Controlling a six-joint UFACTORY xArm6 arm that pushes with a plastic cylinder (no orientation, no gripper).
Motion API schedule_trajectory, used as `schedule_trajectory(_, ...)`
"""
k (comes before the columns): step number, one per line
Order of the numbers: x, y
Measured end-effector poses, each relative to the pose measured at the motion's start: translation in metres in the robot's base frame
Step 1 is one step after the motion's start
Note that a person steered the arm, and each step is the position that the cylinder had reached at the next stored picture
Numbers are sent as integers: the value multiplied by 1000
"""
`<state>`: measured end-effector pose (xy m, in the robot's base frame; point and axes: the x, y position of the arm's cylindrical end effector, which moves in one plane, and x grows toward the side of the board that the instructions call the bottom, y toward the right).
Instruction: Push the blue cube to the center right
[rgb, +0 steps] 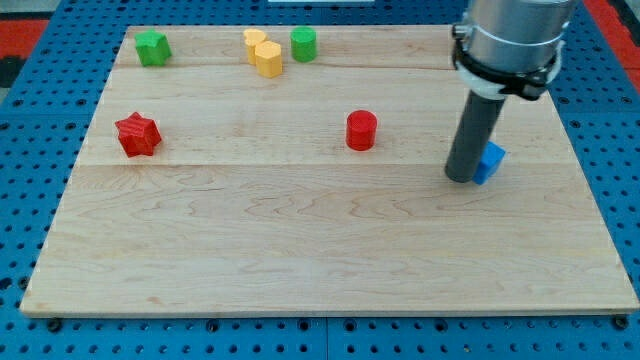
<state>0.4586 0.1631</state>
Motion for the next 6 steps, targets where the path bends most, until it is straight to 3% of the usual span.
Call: schedule_trajectory(6, 12, 36)
